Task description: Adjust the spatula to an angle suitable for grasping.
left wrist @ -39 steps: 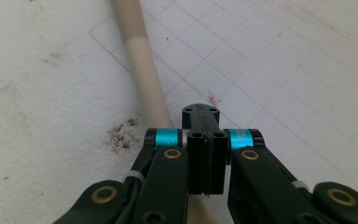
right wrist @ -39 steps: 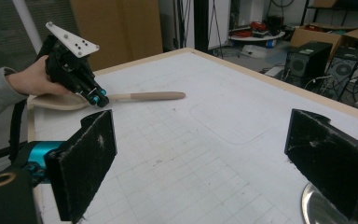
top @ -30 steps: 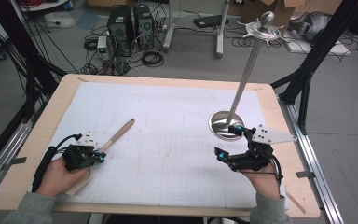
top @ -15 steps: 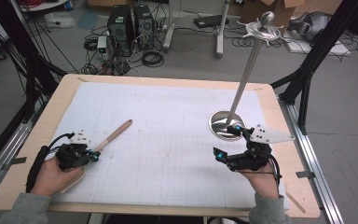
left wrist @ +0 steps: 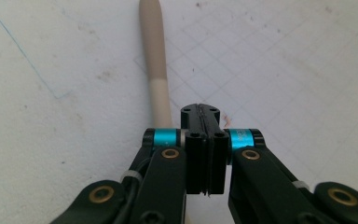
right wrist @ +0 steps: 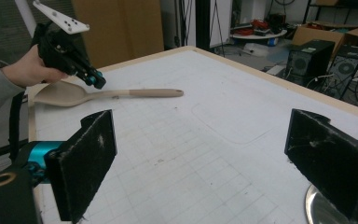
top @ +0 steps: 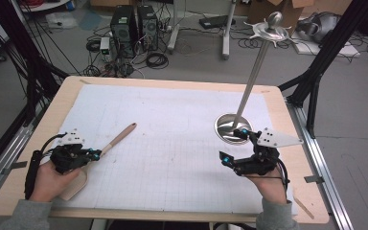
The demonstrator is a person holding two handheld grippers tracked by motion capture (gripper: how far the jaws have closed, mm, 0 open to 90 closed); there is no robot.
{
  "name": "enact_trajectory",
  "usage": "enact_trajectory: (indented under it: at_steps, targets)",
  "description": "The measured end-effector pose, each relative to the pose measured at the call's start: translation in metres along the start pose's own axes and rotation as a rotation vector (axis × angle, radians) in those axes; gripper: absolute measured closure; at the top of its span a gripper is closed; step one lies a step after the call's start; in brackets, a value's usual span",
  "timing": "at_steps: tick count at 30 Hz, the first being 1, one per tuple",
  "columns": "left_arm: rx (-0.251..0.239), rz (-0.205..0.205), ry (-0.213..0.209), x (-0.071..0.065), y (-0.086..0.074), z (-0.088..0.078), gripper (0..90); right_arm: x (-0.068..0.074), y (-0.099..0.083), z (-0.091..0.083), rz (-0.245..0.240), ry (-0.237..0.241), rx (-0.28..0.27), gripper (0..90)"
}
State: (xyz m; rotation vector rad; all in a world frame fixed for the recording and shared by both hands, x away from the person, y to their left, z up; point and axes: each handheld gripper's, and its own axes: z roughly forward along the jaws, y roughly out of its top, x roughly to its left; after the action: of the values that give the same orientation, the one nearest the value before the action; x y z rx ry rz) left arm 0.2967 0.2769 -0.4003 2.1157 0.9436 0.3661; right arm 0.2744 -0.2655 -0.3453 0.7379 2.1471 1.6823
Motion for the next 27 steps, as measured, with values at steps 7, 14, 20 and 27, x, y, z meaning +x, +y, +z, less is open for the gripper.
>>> enact_trajectory:
  at_steps: [7, 14, 20, 27]
  targets:
    - [-0.081, -0.031, -0.015, -0.005, 0.005, -0.009, 57.2, 0.0, 0.0, 0.001, 0.0, 0.005, 0.002, 8.1]
    - [-0.108, -0.074, 0.0, -0.006, 0.011, -0.017, 19.2, 0.0, 0.002, 0.005, -0.002, 0.007, 0.005, 8.1]
    - [-0.156, -0.102, 0.024, -0.008, 0.012, -0.032, 5.1, 0.001, 0.003, 0.008, -0.006, 0.014, 0.017, 8.1]
    - [-0.153, -0.134, 0.038, -0.003, 0.006, -0.038, 1.7, 0.004, 0.005, 0.007, -0.018, 0.017, 0.007, 8.1]
